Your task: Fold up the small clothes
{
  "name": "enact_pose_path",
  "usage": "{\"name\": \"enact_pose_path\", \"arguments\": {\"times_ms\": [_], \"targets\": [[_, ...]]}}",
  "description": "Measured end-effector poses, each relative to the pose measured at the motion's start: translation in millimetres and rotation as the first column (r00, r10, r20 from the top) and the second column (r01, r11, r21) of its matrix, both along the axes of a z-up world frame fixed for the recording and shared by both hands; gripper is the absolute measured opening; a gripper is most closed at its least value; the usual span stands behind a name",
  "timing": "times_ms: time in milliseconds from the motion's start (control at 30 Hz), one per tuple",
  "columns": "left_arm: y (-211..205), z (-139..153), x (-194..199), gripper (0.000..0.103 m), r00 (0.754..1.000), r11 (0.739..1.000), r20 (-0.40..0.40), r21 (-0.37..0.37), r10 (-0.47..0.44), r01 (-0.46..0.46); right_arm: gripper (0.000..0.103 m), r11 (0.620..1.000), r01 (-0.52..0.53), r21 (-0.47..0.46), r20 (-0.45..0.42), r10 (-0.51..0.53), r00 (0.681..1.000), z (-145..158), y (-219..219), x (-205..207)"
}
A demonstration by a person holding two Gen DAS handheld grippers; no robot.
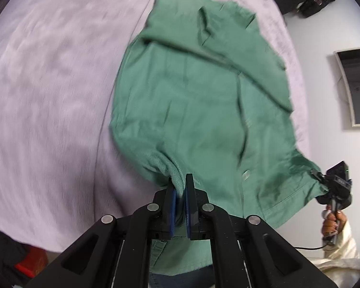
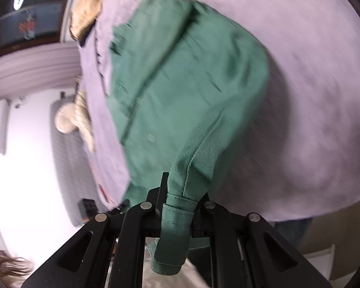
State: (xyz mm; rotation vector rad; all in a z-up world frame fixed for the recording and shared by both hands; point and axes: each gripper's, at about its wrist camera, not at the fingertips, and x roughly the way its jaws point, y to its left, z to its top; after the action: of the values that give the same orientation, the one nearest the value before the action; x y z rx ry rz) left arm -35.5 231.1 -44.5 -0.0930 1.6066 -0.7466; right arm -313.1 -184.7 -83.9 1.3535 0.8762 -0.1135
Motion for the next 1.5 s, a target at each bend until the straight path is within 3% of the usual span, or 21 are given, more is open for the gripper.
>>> {"name": "enact_pose_path", "arguments": {"times_ms": [200,433,533,667,800,967,1000,1100,1167,1200,1233,1267,1300,1400,1500], "targets": [[-36,37,92,0.007,1.000,0.990,0.017,-0.141,-0.010,0.012,0.012,0.993,0.120,0.011,0.177,-0.120,0.977,50,-15,47],[-77,55,187,0.007,0.994,0.988,0.101,-0.152,0.046,-0.031,0.012,0.982,0.186,0.036,0.325,-0.188,0.927,88,-63,114],[-98,49,220,0.007,0.984,0.989,0.144,-0.121,0.106,-0.089,0.012,0.978,0.201,0.056,0.317,-0.208,0.925,86,-98,144],[-127,27,252,0.007,0.967,0.986,0.196,-0.015,0.165,-0.166,0.012,0.980,0.186,0.070,0.248,-0.198,0.948,69,-146,185],[-158,-5,272,0.007,0.957,0.983,0.258,0.083,0.135,-0.161,0.013,0.977,0.193,0.092,0.170,-0.206,0.964,35,-189,230],[-173,-41,288,0.009,0.963,0.966,0.230,0.183,0.139,-0.183,0.016,0.979,0.184,0.089,0.055,-0.189,0.980,-11,-215,273],[-171,-45,292,0.016,0.967,0.964,0.210,0.190,0.148,-0.189,0.016,0.976,0.196,0.099,0.047,-0.202,0.978,-17,-217,274],[-161,-36,293,0.018,0.963,0.968,0.215,0.155,0.161,-0.197,0.020,0.963,0.227,0.147,0.032,-0.234,0.972,-30,-223,273],[-155,-25,290,0.041,0.961,0.972,0.230,0.141,0.152,-0.187,0.025,0.962,0.222,0.161,0.042,-0.232,0.972,-30,-226,272],[-152,-16,288,0.081,0.949,0.968,0.278,0.159,0.146,-0.195,0.034,0.962,0.221,0.160,0.048,-0.231,0.972,-27,-226,270],[-150,-6,287,0.103,0.934,0.963,0.328,0.174,0.142,-0.207,0.056,0.963,0.225,0.151,0.058,-0.236,0.970,-22,-227,268],[-145,8,286,0.102,0.912,0.961,0.387,0.168,0.140,-0.219,0.066,0.964,0.226,0.143,0.073,-0.238,0.969,-17,-228,267],[-142,16,287,0.102,0.906,0.964,0.401,0.158,0.137,-0.215,0.071,0.966,0.225,0.125,0.097,-0.237,0.967,-8,-230,265],[-134,31,293,0.102,0.893,0.961,0.429,0.159,0.138,-0.225,0.071,0.980,0.197,0.011,0.111,-0.197,0.974,19,-232,263],[-136,25,293,0.102,0.900,0.962,0.425,0.191,0.098,-0.195,0.071,0.984,0.141,-0.111,0.106,-0.129,0.986,42,-224,268]]}}
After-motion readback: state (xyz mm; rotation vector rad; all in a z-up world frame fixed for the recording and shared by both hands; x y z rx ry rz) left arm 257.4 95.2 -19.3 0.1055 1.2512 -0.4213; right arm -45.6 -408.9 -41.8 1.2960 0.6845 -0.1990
